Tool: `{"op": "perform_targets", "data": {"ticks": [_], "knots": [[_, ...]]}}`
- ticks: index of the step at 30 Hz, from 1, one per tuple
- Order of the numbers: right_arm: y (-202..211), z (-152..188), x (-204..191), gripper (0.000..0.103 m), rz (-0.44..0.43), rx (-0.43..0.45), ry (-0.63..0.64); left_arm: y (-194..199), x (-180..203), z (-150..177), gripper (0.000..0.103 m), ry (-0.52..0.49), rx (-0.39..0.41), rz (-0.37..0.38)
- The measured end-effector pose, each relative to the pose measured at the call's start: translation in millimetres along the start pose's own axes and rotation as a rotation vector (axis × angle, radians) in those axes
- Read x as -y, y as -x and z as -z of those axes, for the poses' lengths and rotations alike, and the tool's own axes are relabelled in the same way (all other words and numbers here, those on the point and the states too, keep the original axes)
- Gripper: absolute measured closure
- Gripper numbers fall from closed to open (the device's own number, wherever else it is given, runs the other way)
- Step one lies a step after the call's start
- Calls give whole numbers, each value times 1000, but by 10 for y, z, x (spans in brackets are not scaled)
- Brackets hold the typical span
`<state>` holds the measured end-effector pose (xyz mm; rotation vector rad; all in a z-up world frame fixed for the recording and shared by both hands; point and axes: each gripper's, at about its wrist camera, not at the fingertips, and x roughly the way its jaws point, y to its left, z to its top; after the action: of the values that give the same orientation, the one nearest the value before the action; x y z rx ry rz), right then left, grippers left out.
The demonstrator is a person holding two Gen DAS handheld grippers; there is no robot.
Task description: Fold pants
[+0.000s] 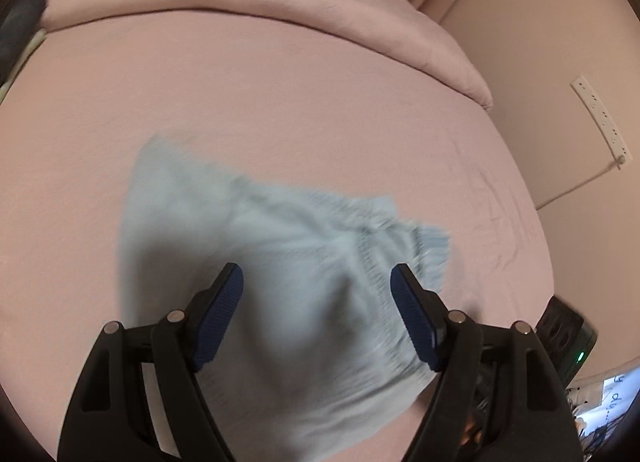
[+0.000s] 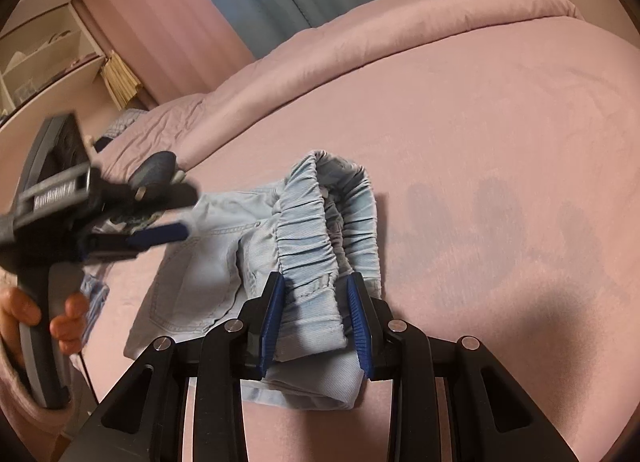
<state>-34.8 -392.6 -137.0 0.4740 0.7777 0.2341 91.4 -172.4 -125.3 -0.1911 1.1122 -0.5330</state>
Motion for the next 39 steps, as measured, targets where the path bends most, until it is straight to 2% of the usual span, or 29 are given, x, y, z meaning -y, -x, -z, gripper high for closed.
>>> {"op": "perform_targets", "data": {"ticks": [6,10,14,17,20,23,26,30,32,34,37,39], "knots": [[28,-65,-30,72,8,-3,-42,-143,-293,316,33,43,-86,-18],[263,-186,-208,72,126,119,26,-166,-247,350,33,-2,-74,-21],[305,-365,-434,72,93,160,94,-114,-335,358,33,4,-72,11],[171,-416,-581,72,52,121,129,-48,-391,403,33,8,-68,31],[-26,-371,-602,72,58,50,137,-19,-418,440,33,8,-64,50],[-253,-288,-488,72,109,-46,135,28,-435,516,33,16,-54,78],[-299,-294,-365,79,131,-68,133,133,-486,685,33,12,-43,104],[-278,-401,-271,80,110,-116,98,266,-498,903,33,-26,-27,122],[-222,-467,-321,80,156,-107,92,339,-521,993,33,-35,-15,132],[-110,-524,-402,80,196,-58,113,407,-564,1063,33,-27,-2,157],[-1,-607,-651,79,186,-2,189,490,-624,1123,33,-12,13,186],[-90,-629,-906,79,128,-29,271,531,-657,1147,33,-1,16,198]]}}
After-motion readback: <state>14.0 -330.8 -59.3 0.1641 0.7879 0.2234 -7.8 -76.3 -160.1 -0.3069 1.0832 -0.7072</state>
